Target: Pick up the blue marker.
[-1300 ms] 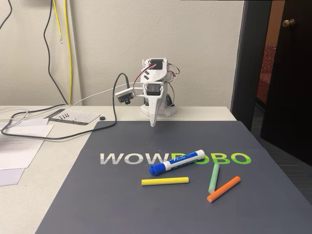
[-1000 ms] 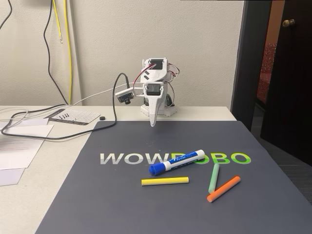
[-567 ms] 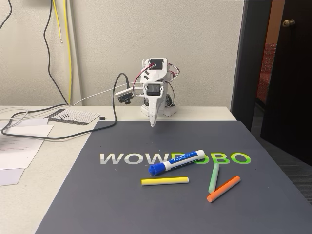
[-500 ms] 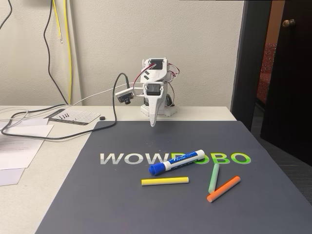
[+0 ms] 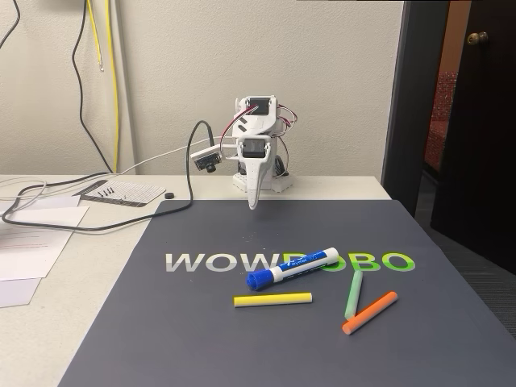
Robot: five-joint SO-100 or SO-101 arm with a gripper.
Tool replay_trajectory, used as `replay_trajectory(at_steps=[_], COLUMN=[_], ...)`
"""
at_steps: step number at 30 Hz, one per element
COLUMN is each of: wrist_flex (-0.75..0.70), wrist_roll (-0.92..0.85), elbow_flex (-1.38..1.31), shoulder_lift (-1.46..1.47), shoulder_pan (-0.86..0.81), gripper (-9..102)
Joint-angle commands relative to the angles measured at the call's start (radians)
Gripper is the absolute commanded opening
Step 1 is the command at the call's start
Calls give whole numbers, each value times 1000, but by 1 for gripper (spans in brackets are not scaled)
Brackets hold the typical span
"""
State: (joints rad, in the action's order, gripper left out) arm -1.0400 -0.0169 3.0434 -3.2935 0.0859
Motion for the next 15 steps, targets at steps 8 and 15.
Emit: replay_trajectory(at_steps=[8, 15], wrist_flex=[115, 362], wrist_roll=[15, -255], elbow_flex=[-3, -34], shoulder_lift=[-57, 61], shoulder_pan=[9, 35], gripper=[0, 0])
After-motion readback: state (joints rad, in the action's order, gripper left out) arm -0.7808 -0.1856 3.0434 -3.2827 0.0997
